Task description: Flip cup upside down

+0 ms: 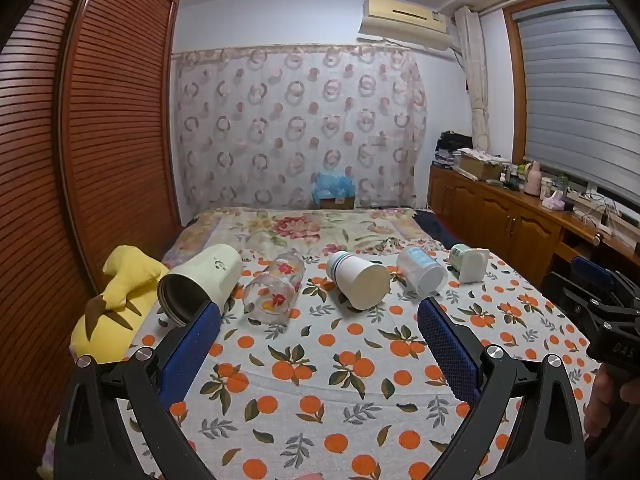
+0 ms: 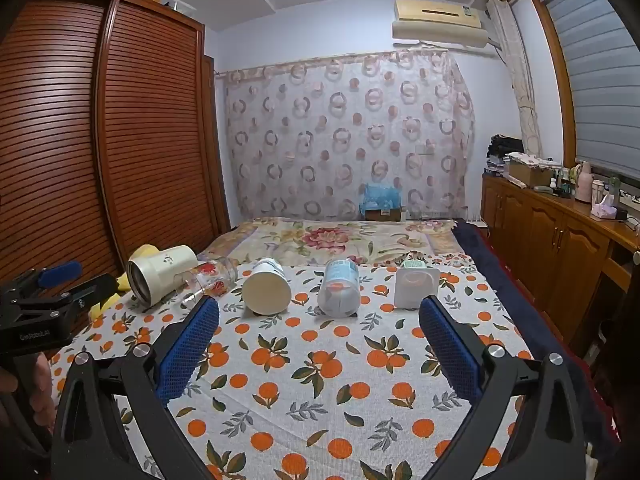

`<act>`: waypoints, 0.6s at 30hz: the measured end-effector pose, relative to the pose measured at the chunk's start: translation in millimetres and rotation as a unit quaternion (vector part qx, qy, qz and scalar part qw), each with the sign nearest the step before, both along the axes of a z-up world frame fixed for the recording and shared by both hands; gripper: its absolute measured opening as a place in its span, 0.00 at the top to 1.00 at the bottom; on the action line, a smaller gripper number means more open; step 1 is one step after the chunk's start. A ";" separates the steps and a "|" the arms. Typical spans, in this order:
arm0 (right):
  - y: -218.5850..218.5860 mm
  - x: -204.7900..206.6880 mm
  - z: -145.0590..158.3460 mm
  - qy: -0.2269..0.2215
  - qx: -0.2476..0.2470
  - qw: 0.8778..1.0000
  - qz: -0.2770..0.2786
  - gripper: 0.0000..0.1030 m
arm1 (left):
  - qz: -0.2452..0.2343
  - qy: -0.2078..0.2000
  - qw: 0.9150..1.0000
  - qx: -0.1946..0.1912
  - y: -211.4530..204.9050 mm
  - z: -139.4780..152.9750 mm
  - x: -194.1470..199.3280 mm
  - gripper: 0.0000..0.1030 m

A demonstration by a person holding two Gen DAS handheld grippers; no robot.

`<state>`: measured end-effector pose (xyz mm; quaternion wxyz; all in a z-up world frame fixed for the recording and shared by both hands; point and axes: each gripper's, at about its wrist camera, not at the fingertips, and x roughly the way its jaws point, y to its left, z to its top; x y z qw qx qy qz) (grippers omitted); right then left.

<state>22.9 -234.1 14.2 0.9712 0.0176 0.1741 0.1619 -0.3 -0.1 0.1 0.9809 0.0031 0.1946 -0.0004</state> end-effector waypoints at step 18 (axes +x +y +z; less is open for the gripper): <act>0.2 0.3 0.1 0.001 -0.001 1.000 0.000 0.02 | 0.000 0.001 1.000 -0.002 0.2 0.0 0.2 0.08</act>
